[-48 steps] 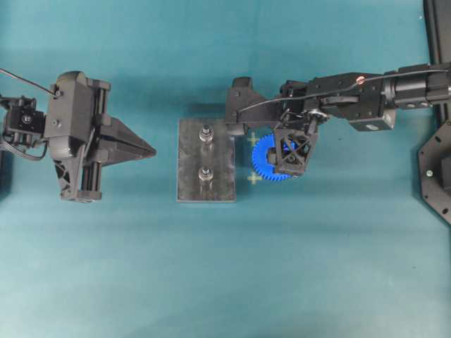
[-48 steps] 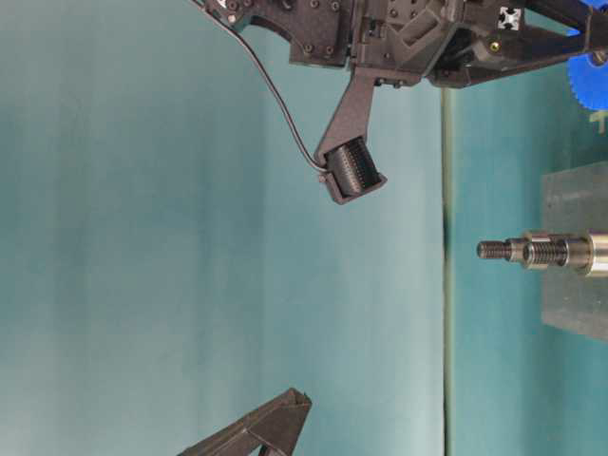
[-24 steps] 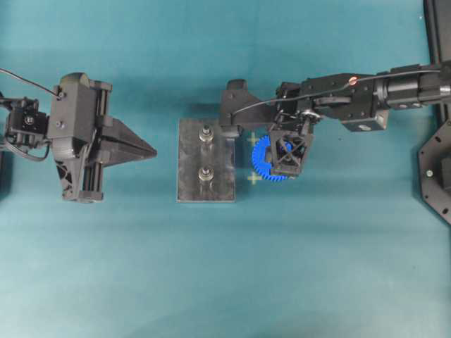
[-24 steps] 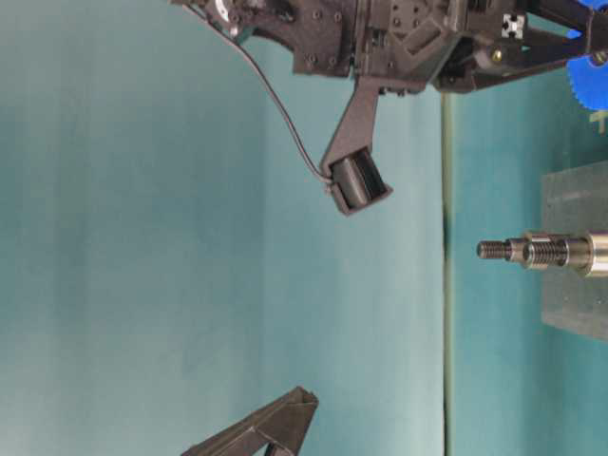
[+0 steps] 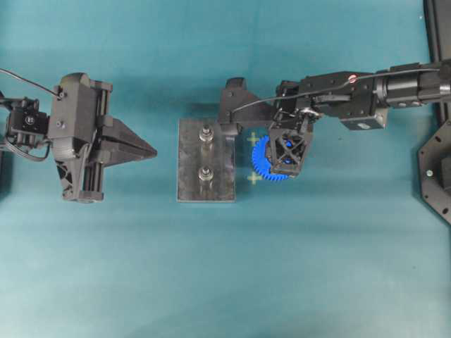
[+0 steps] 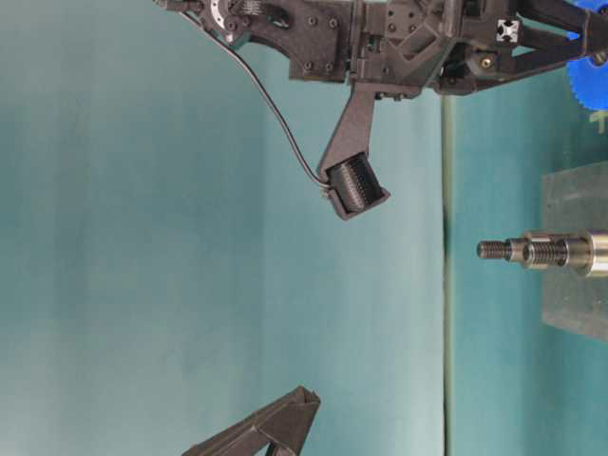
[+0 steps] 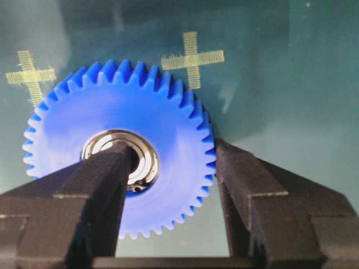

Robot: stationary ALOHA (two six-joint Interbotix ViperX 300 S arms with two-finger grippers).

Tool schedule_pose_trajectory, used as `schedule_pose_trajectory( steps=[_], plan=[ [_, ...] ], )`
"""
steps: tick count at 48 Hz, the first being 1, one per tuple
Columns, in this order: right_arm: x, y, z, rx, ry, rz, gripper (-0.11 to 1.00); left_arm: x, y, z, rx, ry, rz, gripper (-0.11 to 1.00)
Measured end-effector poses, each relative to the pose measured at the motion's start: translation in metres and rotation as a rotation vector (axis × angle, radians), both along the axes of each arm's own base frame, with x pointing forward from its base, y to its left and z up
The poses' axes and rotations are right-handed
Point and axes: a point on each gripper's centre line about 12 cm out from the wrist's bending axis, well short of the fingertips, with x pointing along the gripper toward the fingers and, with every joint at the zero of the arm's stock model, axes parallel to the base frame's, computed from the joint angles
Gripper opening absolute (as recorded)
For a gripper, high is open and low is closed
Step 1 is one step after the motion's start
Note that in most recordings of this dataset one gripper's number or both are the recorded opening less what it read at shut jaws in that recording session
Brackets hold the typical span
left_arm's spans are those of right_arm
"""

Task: Fit the large gear onto the shaft.
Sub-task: 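Lift the blue gear and carry it left over the upper shaft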

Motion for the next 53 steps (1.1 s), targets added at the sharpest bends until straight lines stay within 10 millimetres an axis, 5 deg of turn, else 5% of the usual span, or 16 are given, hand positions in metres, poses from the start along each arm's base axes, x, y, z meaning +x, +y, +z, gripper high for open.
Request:
schedule_pose_trajectory(
  steps=[22,38,53],
  plan=[
    [0.009,-0.010,0.042,0.015,0.048,-0.032,0.50,0.000,0.000,0.000,0.001,0.000,-0.001,0.00],
    [0.054,-0.025,0.088,0.002,-0.060,-0.068,0.50,0.000,0.000,0.000,0.000,0.000,0.000,0.00],
    [0.089,-0.033,0.089,0.001,-0.071,-0.064,0.50,0.000,0.000,0.001,-0.001,-0.003,0.001,0.00]
  ],
)
